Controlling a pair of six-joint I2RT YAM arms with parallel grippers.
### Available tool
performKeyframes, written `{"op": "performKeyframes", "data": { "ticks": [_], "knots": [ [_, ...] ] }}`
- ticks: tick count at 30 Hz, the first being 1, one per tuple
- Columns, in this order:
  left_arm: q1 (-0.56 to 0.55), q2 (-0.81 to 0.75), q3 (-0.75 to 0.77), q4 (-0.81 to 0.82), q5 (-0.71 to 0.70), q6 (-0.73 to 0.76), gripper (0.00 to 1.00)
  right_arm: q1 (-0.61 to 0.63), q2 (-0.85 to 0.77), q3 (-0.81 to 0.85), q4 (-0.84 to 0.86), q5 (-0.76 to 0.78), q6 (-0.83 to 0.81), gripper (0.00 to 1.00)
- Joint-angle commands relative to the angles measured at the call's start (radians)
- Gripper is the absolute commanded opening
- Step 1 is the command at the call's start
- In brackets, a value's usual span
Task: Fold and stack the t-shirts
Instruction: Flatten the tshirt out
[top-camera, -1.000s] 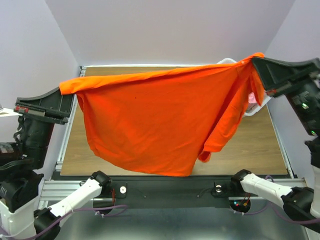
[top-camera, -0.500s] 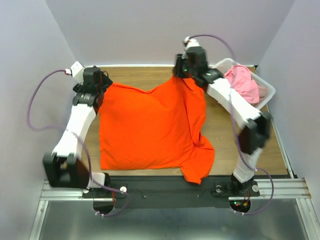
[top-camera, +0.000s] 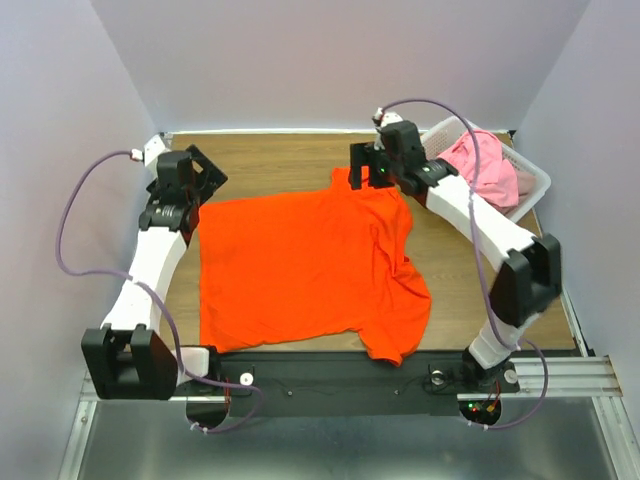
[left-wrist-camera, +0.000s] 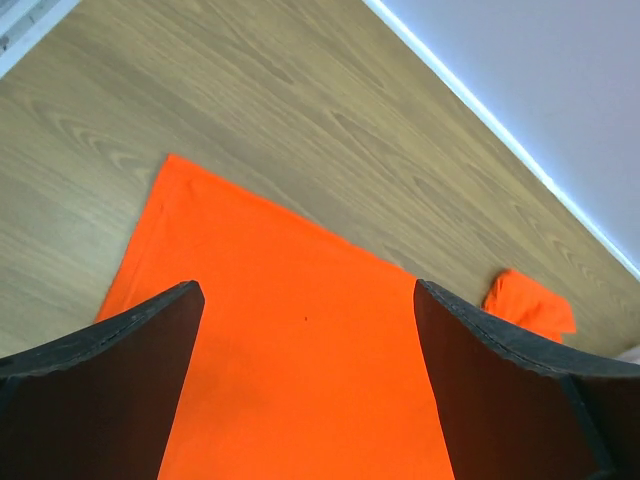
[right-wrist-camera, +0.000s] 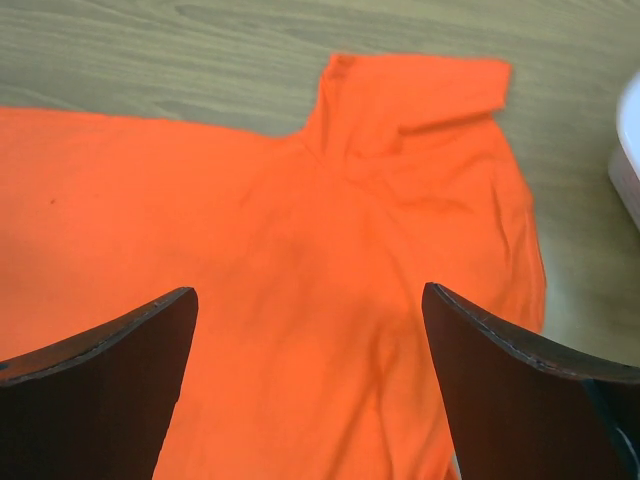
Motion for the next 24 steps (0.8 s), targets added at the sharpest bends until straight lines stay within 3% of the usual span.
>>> {"op": "performKeyframes", "data": {
  "ticks": [1,6,10,17,24],
  "knots": [
    [-0.003,-0.039,-0.142,0.021,0.069,-0.003,0.99,0.002,-0.148,-0.187,0.02,0.016,0.109,1.0],
    [-0.005,-0.075,-0.321,0.076,0.094,-0.025,0.98,0.002,-0.206,-0.425,0.07,0.011,0.164,1.0],
    [-0.005,-0.011,-0.388,0.123,0.101,-0.02,0.98,0.004,-0.142,-0.416,0.076,0.073,0.155,1.0],
    [-0.003,0.14,-0.375,0.176,0.075,-0.009,0.98,-0.01,-0.03,-0.402,0.115,0.192,0.213,1.0],
    [0.017,0.302,-0.298,0.191,0.036,0.002,0.98,-0.128,0.013,-0.468,0.234,0.054,0.268,1.0]
  ]
}}
